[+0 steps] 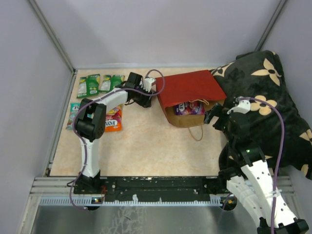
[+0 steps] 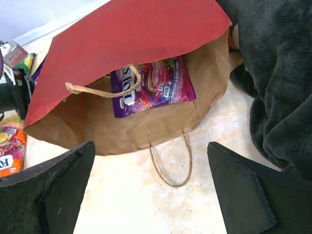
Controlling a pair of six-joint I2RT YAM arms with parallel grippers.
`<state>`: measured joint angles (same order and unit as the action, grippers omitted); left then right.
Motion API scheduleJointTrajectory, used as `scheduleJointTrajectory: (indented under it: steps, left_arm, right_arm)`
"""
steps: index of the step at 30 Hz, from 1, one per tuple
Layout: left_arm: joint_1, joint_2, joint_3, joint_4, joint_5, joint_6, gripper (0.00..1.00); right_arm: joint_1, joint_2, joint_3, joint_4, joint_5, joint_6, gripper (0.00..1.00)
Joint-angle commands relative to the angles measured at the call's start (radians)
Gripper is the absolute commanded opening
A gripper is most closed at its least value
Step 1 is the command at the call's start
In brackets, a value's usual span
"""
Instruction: Take the snacks out of the paper bag
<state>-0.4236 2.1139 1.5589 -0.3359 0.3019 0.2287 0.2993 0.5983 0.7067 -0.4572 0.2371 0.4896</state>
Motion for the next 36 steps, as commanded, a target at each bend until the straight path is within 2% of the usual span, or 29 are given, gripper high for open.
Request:
scheduleJointTrajectory:
  steps: [1,6,9,20,36]
  left_arm:
    - [-0.003,0.014,0.004,0.016,-0.052,0.027,0.51]
    - [-0.002,-0.046,-0.056,0.068,-0.058,0.023,0.53]
    - [-0.001,-0.075,-0.099,0.125,-0.111,0.006,0.57]
    - [0.008,0.020,-0.033,0.042,-0.284,-0.041,0.61]
    - [0.072,-0.023,-0.105,0.031,-0.341,-0.039,0.63]
  right_arm:
    - [0.004,0.006,0.020,0.046,-0.019,-0.023,0.99]
    - [0.004,0.010,0.016,0.054,-0.027,-0.025,0.99]
    - [0.004,0.013,0.016,0.054,-0.032,-0.025,0.99]
    - [0.004,0.031,0.009,0.066,-0.033,-0.036,0.99]
    - [0.004,0.069,-0.015,0.113,-0.037,-0.036,0.99]
